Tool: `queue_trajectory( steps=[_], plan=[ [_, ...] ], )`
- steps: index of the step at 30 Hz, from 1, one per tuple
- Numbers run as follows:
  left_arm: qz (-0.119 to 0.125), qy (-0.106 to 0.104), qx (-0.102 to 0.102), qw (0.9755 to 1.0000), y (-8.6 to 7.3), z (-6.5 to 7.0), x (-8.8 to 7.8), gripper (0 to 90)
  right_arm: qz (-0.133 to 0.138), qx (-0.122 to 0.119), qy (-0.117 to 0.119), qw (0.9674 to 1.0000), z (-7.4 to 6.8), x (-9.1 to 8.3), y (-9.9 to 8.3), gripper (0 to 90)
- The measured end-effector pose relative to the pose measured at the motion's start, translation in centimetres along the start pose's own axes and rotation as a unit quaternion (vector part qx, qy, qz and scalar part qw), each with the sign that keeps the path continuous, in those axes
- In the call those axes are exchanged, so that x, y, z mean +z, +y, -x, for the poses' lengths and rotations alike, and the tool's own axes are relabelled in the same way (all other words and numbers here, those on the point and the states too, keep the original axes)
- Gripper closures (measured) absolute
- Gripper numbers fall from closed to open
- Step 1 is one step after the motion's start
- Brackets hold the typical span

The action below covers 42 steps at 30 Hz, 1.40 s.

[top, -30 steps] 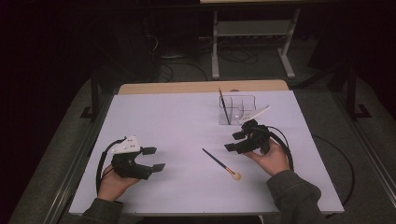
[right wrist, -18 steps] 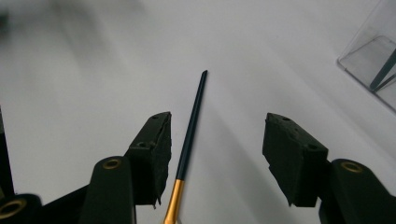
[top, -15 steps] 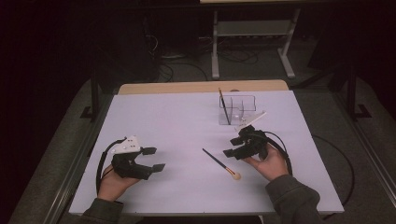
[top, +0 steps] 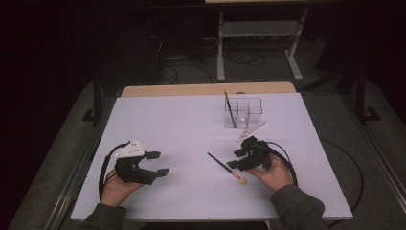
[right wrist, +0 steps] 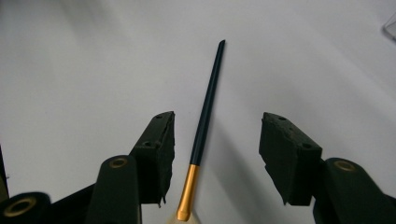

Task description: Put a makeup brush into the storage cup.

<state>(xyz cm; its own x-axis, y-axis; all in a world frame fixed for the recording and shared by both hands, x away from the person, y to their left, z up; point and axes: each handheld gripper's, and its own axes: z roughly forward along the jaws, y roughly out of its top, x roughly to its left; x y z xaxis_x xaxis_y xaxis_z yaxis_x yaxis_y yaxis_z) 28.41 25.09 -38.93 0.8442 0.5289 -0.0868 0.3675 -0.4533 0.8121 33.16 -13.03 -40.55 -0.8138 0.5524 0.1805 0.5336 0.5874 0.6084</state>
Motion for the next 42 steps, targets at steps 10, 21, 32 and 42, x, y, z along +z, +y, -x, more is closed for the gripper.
queue_trajectory(
  steps=[10, 21, 32, 42],
  plan=[
    [0.0, 0.001, 0.001, 1.0, 0.0, 0.0, -0.1, 28.2, -0.007, -0.005, -0.005, 1.0, -0.6, 0.7, -0.6, 46.9],
    [0.001, 0.002, 0.001, 1.0, 0.1, 0.0, -0.2, 28.3, -0.016, -0.013, -0.012, 0.9997, -1.1, 1.1, -1.4, 52.6],
    [0.0, 0.002, 0.002, 1.0, 0.0, -0.1, -0.1, 28.3, -0.022, -0.021, -0.013, 0.9995, -1.3, 1.9, -2.0, 60.0],
    [0.003, 0.002, -0.001, 1.0, 0.0, -0.1, -0.2, 28.6, -0.038, -0.022, -0.013, 0.999, -1.7, 2.5, -2.0, 69.9]
  ],
)
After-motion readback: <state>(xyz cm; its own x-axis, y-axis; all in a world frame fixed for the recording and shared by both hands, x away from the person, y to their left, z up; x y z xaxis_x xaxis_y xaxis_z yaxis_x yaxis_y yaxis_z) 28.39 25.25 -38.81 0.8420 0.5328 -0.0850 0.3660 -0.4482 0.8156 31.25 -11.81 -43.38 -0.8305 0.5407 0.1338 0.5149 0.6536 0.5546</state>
